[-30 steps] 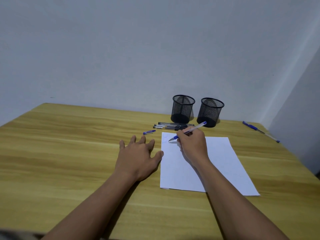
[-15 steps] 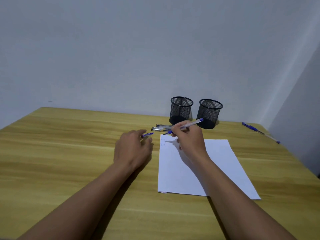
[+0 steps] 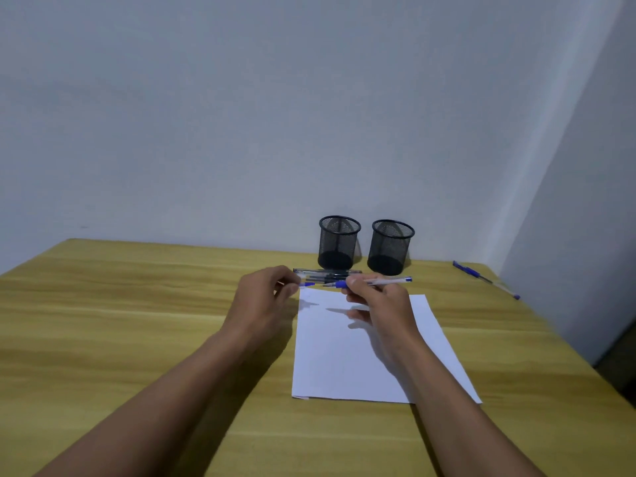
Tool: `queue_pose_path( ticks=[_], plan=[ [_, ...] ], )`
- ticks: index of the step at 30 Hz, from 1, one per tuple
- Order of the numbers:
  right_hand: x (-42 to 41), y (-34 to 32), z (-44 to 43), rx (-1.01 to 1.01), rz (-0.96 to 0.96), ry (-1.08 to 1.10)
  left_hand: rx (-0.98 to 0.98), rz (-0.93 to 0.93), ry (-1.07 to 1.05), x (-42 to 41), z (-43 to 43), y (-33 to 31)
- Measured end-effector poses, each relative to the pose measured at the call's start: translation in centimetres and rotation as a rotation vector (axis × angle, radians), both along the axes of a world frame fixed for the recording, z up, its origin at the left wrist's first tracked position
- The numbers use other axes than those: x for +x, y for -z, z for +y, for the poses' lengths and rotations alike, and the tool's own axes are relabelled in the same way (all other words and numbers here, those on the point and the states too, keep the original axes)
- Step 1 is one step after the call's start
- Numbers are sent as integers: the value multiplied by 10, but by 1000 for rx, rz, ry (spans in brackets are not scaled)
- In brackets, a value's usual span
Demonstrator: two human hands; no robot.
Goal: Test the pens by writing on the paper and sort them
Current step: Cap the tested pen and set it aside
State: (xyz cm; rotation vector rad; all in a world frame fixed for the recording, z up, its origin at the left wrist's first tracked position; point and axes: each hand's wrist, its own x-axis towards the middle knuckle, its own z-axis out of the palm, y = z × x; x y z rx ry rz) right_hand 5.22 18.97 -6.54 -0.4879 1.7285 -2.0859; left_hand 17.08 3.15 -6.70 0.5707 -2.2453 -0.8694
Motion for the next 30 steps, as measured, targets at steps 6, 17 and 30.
queue_pose_path(
  ticks=[6, 17, 30],
  plan=[
    [5, -13, 17, -40, 14, -53, -12, 90, 58, 5, 21, -24],
    [13, -32, 33, -94, 4, -119, 164, 152, 179, 8, 43, -44],
    [19, -41, 35, -134, 23, -114, 408, 239, 232, 0, 50, -50]
  ],
)
